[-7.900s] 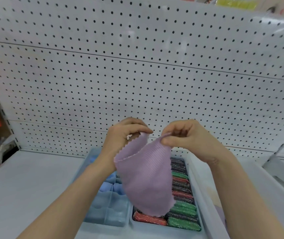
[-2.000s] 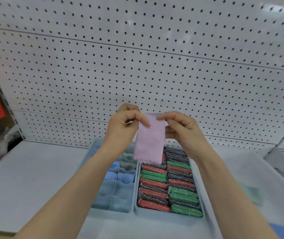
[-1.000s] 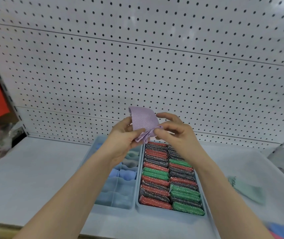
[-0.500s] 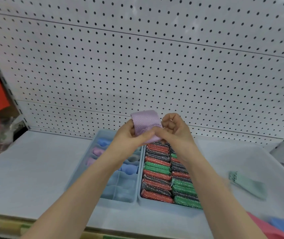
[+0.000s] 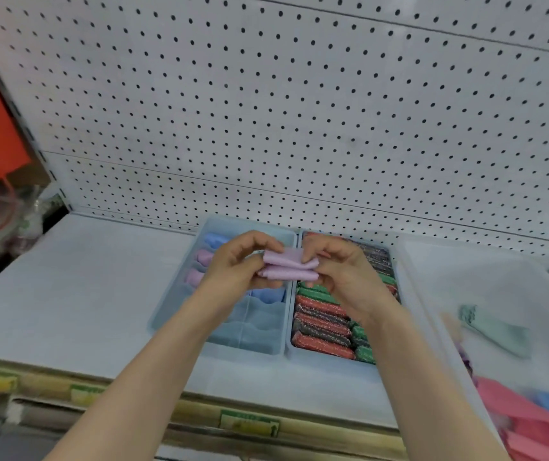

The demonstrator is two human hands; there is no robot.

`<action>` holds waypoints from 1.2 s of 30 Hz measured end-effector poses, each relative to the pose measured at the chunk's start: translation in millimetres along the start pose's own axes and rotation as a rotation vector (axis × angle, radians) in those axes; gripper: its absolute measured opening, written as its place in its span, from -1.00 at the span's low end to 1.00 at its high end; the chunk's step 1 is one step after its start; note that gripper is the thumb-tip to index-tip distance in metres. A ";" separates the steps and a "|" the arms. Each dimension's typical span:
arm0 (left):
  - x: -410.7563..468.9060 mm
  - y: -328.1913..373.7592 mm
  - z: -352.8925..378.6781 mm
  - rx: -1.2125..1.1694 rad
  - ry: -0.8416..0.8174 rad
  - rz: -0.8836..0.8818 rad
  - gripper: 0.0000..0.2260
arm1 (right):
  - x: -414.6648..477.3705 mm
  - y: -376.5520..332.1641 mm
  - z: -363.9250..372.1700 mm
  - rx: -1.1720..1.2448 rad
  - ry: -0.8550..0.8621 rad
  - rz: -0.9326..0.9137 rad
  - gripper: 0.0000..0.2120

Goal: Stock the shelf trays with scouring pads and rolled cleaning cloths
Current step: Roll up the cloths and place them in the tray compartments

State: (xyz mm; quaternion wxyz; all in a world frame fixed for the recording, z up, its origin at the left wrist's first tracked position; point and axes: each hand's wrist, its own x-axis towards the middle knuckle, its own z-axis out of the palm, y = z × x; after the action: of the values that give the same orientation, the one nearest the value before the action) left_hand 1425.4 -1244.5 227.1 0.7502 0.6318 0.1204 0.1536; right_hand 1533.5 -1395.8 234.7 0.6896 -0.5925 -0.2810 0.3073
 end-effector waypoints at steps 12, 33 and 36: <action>-17.8 -29.6 -52.1 0.102 0.115 -0.018 -0.86 | 6.1 24.2 38.4 -0.306 -0.044 0.235 -0.75; -25.5 -91.4 -166.5 0.770 0.255 -0.049 -0.69 | 70.6 135.1 136.3 -1.275 -0.031 0.080 -0.89; -24.2 -93.0 -167.6 0.800 0.237 -0.055 -0.68 | 77.7 126.5 140.1 -1.429 -0.134 0.111 -0.88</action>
State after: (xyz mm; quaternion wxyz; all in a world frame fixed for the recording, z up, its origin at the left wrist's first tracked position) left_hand 1347.5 -1115.4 106.3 0.4306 0.8478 0.2729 0.1461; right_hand 1467.4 -1232.8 130.9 0.0980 -0.8922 -0.4246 0.1189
